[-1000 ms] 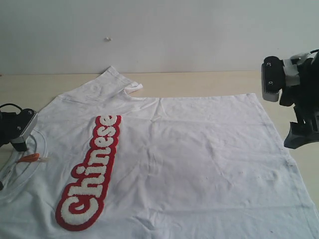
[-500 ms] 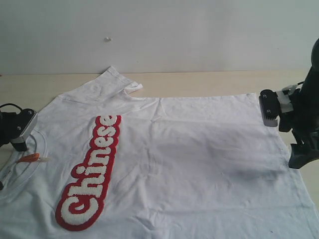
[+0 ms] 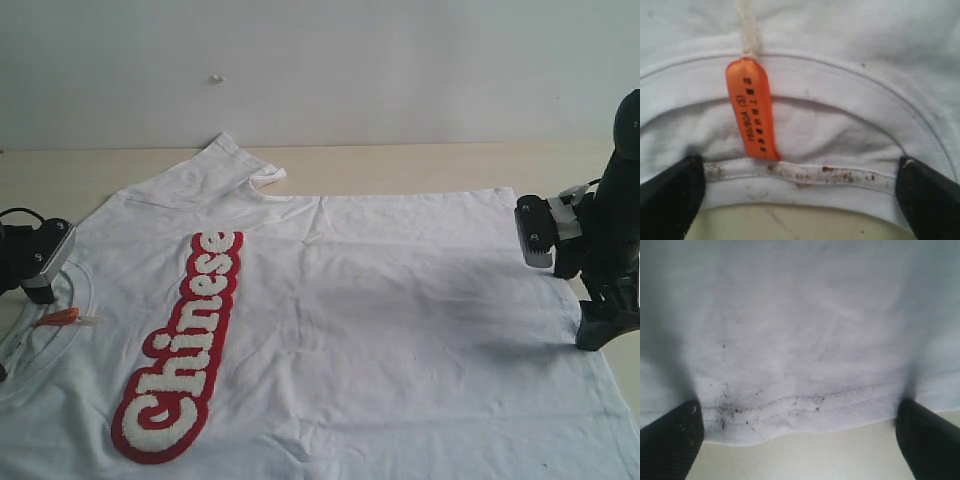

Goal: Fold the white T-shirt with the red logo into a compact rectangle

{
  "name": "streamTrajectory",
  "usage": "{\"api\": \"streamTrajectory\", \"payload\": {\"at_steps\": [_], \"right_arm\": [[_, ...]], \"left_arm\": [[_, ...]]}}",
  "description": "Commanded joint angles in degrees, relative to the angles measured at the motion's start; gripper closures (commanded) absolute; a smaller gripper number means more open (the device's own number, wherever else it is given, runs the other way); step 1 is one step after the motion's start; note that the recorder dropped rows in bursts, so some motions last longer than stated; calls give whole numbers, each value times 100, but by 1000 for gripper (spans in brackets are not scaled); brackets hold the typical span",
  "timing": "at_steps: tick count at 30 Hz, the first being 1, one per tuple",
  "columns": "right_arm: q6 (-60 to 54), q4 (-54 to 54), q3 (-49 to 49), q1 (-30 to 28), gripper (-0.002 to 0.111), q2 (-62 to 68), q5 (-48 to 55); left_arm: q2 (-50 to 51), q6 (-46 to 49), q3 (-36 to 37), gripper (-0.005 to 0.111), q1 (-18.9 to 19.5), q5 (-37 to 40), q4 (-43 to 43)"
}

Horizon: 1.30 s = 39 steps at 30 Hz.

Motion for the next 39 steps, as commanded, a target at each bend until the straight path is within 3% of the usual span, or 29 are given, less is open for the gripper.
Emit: {"api": "streamTrajectory", "payload": {"at_steps": [1, 13, 20, 39], "right_arm": [[-125, -9, -7, 24, 3, 90, -105], [-219, 36, -7, 24, 3, -231, -67], [-568, 645, -7, 24, 3, -221, -79], [-520, 279, 5, 24, 3, -30, 53]], "left_arm": [[129, -53, 30, 3, 13, -17, 65], [129, -53, 30, 3, 13, -17, 65], [129, -53, 30, 3, 13, -17, 65], [129, -53, 30, 3, 13, -17, 65]]}}
